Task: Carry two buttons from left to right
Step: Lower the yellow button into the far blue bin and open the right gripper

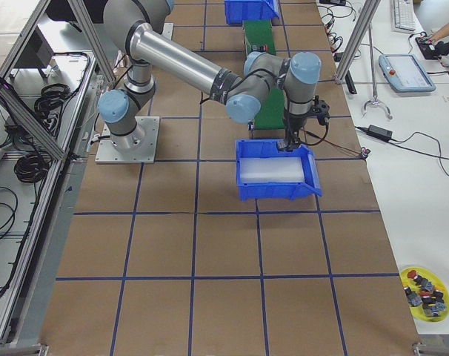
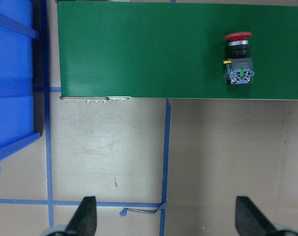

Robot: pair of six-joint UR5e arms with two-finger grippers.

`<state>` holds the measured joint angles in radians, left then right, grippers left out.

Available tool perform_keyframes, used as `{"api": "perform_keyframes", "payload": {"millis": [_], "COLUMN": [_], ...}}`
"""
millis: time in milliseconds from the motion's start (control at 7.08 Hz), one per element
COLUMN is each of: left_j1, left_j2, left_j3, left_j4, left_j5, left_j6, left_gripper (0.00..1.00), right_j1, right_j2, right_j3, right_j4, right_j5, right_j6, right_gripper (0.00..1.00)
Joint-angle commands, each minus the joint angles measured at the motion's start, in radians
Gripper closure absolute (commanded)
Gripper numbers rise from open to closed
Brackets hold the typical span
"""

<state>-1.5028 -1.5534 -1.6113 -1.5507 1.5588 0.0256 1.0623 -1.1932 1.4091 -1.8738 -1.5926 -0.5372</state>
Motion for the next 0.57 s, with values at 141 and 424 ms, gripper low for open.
{"api": "perform_keyframes", "payload": {"millis": [141,424], "left_j1": [-0.011,-0.019], "left_j2": [-0.004,-0.001], "left_j3": [0.005,0.004], "left_j4": [-0.011,-0.011], "left_j5": [0.001,0.003], "left_j6": [-0.021,-0.023], "left_gripper": [0.0,0.0], "right_j1": [-0.021,-0.021], "right_j2": [-0.005,0.012], "right_j3": [0.241,0.324], "right_j4": [-0.259,-0.298], "right_j5": [0.003,0.002], "right_j6": [-0.018,-0.02], "right_gripper": [0.95,0.95]}}
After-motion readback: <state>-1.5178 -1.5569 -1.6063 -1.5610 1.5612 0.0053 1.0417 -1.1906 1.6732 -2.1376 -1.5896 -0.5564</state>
